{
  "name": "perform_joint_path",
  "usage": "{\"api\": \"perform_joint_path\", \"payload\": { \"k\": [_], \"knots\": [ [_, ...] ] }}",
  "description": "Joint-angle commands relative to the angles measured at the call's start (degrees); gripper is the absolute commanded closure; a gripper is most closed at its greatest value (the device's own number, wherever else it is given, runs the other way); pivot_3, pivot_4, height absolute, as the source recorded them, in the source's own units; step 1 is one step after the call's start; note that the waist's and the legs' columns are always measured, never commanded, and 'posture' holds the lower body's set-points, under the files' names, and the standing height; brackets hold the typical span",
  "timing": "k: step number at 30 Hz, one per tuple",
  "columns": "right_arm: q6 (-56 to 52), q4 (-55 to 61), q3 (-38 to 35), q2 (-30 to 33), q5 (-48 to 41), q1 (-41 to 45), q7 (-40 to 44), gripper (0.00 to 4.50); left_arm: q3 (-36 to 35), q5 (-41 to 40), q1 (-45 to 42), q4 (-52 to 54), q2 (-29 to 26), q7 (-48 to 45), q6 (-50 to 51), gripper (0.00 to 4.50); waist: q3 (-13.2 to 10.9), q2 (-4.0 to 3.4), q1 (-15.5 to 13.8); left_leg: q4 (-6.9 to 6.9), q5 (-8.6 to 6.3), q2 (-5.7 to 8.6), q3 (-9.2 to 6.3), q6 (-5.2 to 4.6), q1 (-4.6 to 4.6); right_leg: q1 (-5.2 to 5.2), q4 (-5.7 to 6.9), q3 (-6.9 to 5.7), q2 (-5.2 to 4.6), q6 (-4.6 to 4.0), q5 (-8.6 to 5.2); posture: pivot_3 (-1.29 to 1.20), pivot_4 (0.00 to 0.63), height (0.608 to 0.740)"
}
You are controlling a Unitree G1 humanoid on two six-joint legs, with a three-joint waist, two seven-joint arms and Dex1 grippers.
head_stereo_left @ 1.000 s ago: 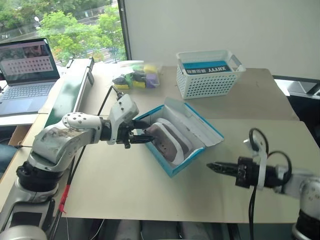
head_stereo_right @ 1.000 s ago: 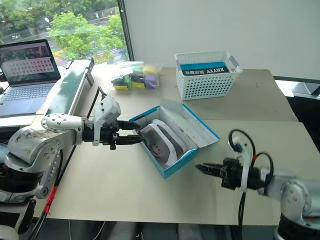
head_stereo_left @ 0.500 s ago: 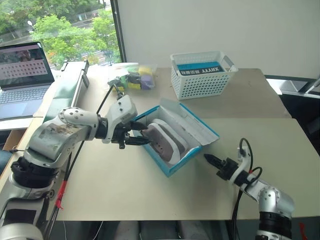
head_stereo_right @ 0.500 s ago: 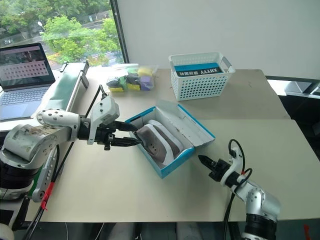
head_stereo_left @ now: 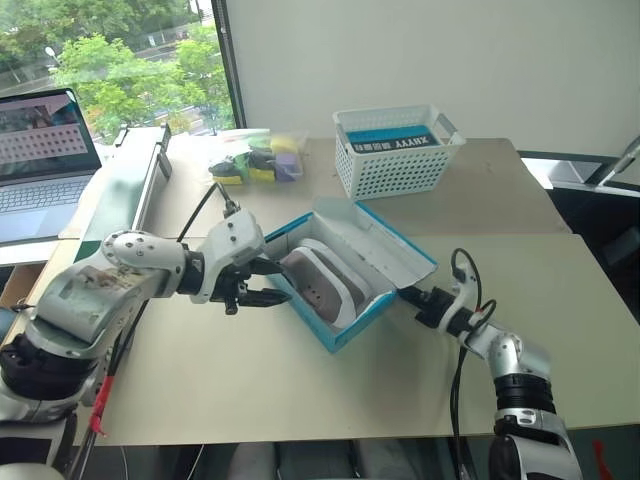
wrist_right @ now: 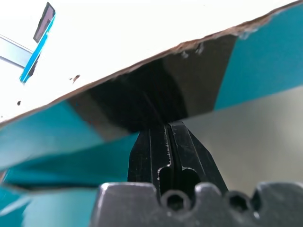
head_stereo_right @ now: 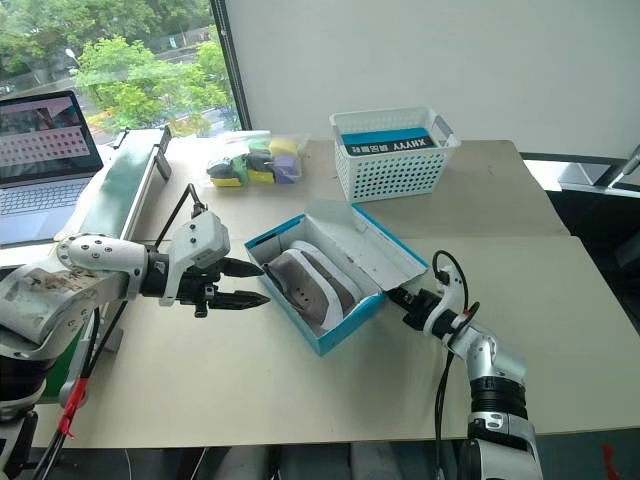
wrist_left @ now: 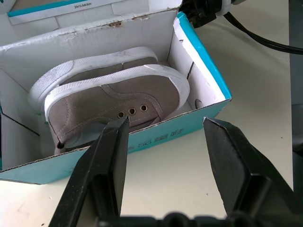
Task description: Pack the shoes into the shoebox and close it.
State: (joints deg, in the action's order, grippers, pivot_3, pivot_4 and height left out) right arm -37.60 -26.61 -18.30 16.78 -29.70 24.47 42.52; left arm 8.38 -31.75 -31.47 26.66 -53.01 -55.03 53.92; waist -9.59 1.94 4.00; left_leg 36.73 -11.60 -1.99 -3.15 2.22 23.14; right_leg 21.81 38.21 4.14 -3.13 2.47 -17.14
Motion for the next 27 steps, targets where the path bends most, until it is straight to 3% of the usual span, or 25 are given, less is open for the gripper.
{"api": "perform_joint_path", "payload": {
  "k": [1, 10, 17, 22, 27],
  "knots": [
    [8.6, -3.9, -2.2, -0.6, 0.0, 1.5, 0.1, 4.48, -1.5, 0.5, 0.1, 1.8, -0.2, 1.5, 0.0, 1.88, 0.0, -0.01, -0.1, 0.00, 0.00, 0.00, -0.01, 0.00, 0.01, 0.01, 0.00, -0.01, 0.00, 0.00, 0.00, 0.00, 0.150, 0.740],
    [11.8, 3.1, -4.6, -3.0, -6.6, -0.6, 3.6, 4.48, -0.4, 2.2, 0.6, 1.9, -0.5, 2.1, -1.1, 1.88, -0.3, -0.40, -0.3, -0.11, 0.00, 0.03, -0.02, 0.00, 0.39, 0.41, 0.03, -0.01, -0.04, 0.00, 0.01, 0.00, 0.150, 0.740],
    [6.9, 10.4, -8.1, -3.0, -14.8, -1.5, 3.2, 4.48, 0.1, 2.9, 1.2, 2.2, 0.1, 2.6, -0.9, 1.88, -0.4, -0.57, -0.5, -0.13, 0.00, 0.05, -0.01, 0.00, 0.41, 0.43, 0.00, -0.01, -0.06, 0.00, 0.00, 0.00, 0.150, 0.740],
    [2.9, 16.1, -7.3, -1.8, -18.6, -1.7, 3.3, 4.48, 0.5, 2.7, 0.4, 2.2, 0.9, 2.9, -0.4, 1.88, -0.4, -0.59, -0.5, -0.13, 0.00, 0.04, -0.01, 0.00, 0.42, 0.43, 0.00, -0.01, -0.05, 0.00, 0.00, 0.00, 0.150, 0.740],
    [-5.4, 25.8, -1.7, 1.0, -22.0, -2.7, 4.5, 4.48, -0.1, 2.4, 0.0, 2.1, 1.1, 3.4, 0.3, 1.88, -0.4, -0.65, -0.5, -0.13, 0.00, 0.05, -0.01, 0.00, 0.42, 0.43, 0.00, -0.01, -0.05, 0.00, 0.00, 0.00, 0.150, 0.740]
  ]
}}
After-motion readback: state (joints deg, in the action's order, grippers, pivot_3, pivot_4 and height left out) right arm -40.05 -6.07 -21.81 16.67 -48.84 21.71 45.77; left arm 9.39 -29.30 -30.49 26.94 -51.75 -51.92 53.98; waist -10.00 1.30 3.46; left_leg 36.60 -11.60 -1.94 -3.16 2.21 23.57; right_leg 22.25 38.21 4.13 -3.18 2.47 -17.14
